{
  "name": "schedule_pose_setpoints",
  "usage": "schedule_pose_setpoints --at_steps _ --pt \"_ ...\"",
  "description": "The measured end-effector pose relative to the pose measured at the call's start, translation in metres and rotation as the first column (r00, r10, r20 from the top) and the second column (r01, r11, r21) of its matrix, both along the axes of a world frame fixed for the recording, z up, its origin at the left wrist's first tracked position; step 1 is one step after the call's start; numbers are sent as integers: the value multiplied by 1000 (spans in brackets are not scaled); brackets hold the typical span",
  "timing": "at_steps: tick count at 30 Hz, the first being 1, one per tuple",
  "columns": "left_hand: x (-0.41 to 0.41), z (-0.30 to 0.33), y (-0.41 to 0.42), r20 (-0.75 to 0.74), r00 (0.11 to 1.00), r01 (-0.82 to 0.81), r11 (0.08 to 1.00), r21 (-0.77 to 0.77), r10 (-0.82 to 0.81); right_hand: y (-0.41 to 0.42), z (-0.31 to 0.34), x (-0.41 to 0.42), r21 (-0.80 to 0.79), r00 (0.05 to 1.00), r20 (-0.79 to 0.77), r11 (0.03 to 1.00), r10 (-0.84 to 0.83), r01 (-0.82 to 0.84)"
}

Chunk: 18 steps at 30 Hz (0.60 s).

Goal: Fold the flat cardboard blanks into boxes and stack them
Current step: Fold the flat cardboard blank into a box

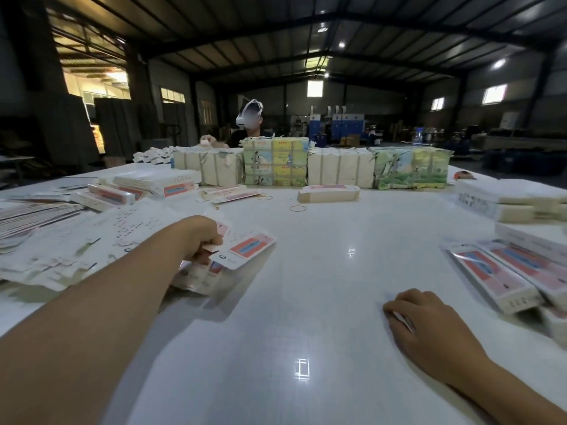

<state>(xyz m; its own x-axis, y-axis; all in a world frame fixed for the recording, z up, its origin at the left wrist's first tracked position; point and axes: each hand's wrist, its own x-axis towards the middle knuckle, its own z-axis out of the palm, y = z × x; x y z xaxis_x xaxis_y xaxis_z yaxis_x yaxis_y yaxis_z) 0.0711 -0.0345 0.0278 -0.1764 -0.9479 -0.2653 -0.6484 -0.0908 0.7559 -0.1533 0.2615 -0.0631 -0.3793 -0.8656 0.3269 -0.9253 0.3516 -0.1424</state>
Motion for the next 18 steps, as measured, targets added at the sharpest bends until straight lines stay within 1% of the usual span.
schedule_pose_setpoints --at_steps 1,2,3,4,5,6,7,8,9,10,11,12,14,15,16,17,18 --pt "-1 3 8 -72 996 49 998 50 -45 0 1 -1 1 1000 30 1000 -5 5" --pt "-5 4 20 -134 985 113 992 57 -105 0 1 -2 -41 995 98 999 -8 12" --pt "-11 4 33 -175 967 199 979 50 -187 1 2 -2 -131 978 208 991 -6 34" --pt "-17 2 48 -196 940 292 956 33 -280 1 5 -3 -263 936 352 961 11 87" --pt "-24 1 64 -216 912 360 933 14 -349 2 9 -4 -373 857 514 910 41 181" --pt "-30 -3 78 -226 883 423 906 3 -411 3 14 -5 -424 723 686 854 86 301" --pt "-36 -7 92 -216 857 478 878 -8 -469 4 19 -8 -410 531 835 810 148 419" --pt "-41 -11 105 -182 833 527 849 -29 -523 5 23 -12 -356 305 926 781 222 513" --pt "-45 -16 115 -128 812 568 821 -54 -570 7 25 -16 -295 108 952 762 287 576" --pt "-49 -21 124 -81 791 601 795 -79 -606 9 27 -17 -257 -14 943 754 332 605" --pt "-51 -25 132 -40 775 626 774 -94 -631 11 26 -18 -255 -39 936 754 349 605" --pt "-52 -29 139 -5 764 642 760 -103 -646 11 23 -20 -274 1 942 764 336 584" --pt "-53 -38 149 45 762 646 754 -118 -645 11 19 -20 -321 126 945 788 301 525" --pt "-52 -42 154 75 764 644 751 -144 -641 12 18 -19 -334 166 943 796 290 504" --pt "-51 -47 158 114 765 643 740 -195 -634 12 19 -18 -339 190 941 804 281 488" --pt "-50 -51 161 170 761 647 711 -275 -627 11 19 -17 -340 211 939 816 271 468" --pt "-50 -55 164 225 750 657 660 -363 -622 11 19 -16 -343 235 936 827 262 444"
